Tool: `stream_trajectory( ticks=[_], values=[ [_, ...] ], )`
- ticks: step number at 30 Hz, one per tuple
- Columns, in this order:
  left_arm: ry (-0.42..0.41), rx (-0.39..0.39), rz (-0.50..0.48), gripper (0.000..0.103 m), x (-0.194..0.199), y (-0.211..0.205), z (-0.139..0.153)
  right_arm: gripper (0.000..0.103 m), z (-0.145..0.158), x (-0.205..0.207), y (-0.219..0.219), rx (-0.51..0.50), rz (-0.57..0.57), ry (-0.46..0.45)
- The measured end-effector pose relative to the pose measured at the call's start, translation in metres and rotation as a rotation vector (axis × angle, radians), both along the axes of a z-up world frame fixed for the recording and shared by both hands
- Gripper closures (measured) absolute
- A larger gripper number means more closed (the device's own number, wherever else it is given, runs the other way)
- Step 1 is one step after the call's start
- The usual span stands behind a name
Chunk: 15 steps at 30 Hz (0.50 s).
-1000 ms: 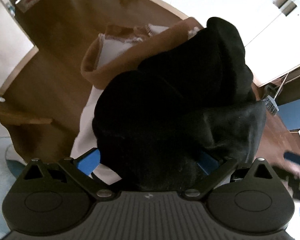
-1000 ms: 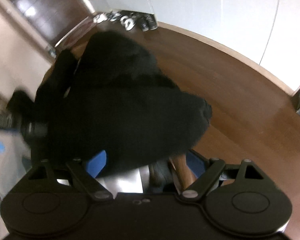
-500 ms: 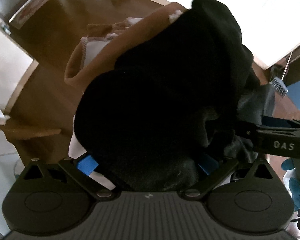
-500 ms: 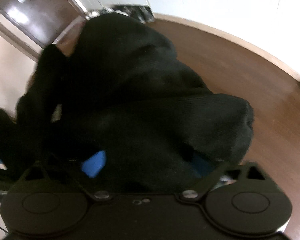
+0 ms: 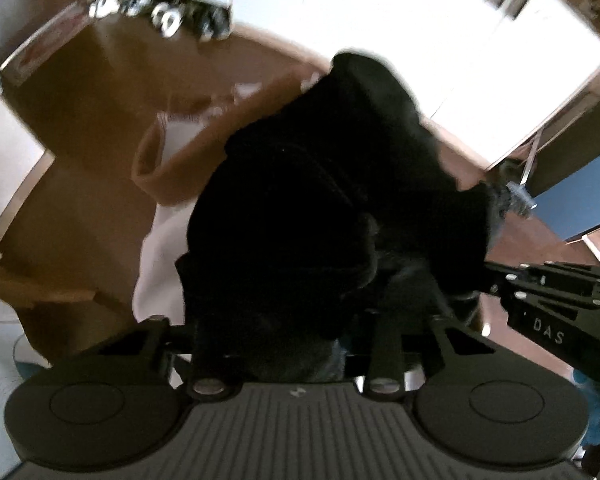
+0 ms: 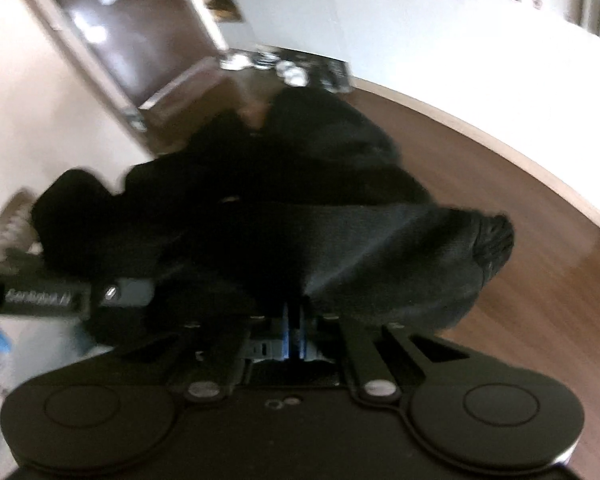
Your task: Fold clothes
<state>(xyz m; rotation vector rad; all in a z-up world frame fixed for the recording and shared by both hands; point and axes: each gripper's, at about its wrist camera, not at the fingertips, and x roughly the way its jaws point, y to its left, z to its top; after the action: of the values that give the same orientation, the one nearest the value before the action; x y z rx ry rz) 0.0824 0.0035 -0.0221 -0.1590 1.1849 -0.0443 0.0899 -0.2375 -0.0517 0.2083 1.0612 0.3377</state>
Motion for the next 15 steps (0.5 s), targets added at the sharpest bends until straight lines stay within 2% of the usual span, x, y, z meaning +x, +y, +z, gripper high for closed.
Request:
stream_trajectory(
  ticks=[3, 4, 8, 10, 12, 15],
  values=[
    [-0.035, -0.046, -0.004, 0.078, -0.036, 0.02, 0.012, 0.0, -0.002, -0.028, 0.013, 0.021, 0.105, 0.015],
    [-0.024, -0.055, 0.0, 0.079, -0.048, 0.027, 0.01, 0.0, -0.005, -0.039, 0.019, 0.026, 0.144, 0.026],
    [0.054, -0.073, 0.024, 0.081, -0.095, 0.045, -0.015, 0.0, -0.026, -0.07, 0.039, 0.006, 0.271, 0.069],
    [0.075, -0.083, 0.04, 0.081, -0.104, 0.05, -0.028, 0.0, -0.03, -0.072, 0.037, 0.015, 0.352, 0.066],
    [0.075, -0.096, 0.059, 0.081, -0.102, 0.051, -0.034, 0.0, -0.02, -0.058, 0.019, 0.035, 0.33, 0.071],
    [0.057, -0.08, 0.053, 0.081, -0.098, 0.043, -0.028, 0.0, 0.004, -0.03, -0.017, 0.01, 0.236, 0.026]
  ],
)
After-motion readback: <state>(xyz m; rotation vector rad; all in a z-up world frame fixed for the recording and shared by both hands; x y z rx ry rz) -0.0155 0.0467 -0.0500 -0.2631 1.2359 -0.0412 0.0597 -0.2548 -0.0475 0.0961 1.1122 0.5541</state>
